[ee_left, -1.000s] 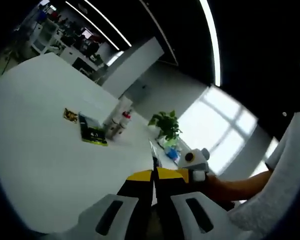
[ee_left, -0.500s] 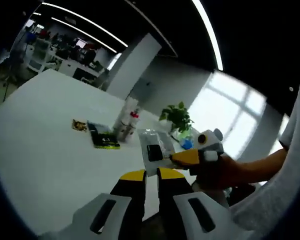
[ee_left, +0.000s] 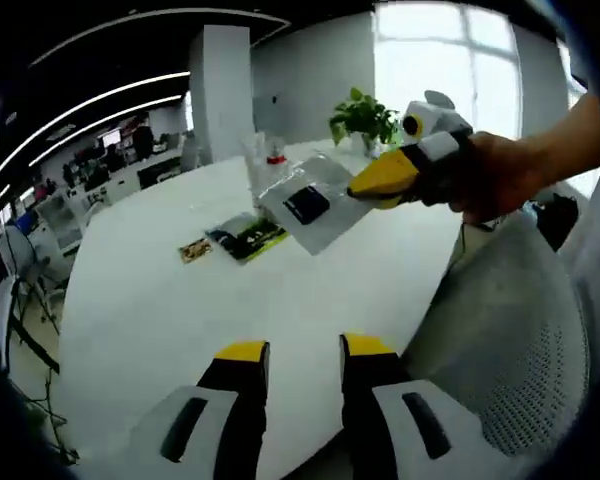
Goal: Arrange the skincare products in the storage area until every visible bottle or jar stands upright without overlapping.
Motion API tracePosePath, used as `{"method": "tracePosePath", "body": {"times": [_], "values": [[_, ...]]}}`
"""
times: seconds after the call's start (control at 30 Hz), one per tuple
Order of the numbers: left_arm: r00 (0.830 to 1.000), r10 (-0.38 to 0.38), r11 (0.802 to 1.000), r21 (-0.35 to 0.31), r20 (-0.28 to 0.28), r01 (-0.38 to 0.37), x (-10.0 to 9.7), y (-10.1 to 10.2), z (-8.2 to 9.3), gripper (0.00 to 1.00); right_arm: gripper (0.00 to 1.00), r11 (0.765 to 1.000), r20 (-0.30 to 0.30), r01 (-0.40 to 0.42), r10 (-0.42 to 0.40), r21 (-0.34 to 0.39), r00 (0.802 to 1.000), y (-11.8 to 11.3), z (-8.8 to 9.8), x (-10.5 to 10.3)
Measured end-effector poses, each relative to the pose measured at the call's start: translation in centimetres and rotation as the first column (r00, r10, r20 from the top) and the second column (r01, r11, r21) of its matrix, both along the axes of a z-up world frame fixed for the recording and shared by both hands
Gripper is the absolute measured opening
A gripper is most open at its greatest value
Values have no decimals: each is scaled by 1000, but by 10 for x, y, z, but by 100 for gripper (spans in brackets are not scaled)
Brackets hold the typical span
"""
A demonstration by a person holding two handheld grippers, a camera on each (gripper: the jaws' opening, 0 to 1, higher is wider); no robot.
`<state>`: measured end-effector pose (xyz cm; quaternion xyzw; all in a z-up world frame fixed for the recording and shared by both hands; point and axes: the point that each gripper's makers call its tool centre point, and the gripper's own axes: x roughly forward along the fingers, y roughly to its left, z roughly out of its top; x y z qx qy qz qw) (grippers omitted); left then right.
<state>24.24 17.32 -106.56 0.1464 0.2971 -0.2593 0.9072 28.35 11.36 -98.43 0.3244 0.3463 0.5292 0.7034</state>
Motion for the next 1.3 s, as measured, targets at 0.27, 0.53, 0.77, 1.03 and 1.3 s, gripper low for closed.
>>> {"method": "tracePosePath", "body": {"times": [0.27,0.53,0.77,1.03,1.3], "values": [[996,-19,995,100,-90,28,-9,8,-20,17,0,998,-33,16,-18,-64,999,3,-7,24],[999,-23,990,142,32,18,-4,14,0,0,0,995,-24,16,-18,-102,1000,23,-8,61],[1000,9,978,208,15,-12,-2,30,-8,0,0,982,-40,-22,14,-190,999,58,-22,99],[999,37,973,226,24,-41,2,38,-9,0,0,958,-40,31,-44,-285,998,74,-43,134],[998,54,974,219,-17,-49,-1,40,-15,0,0,938,-89,52,-88,-342,992,80,-71,167]]}}
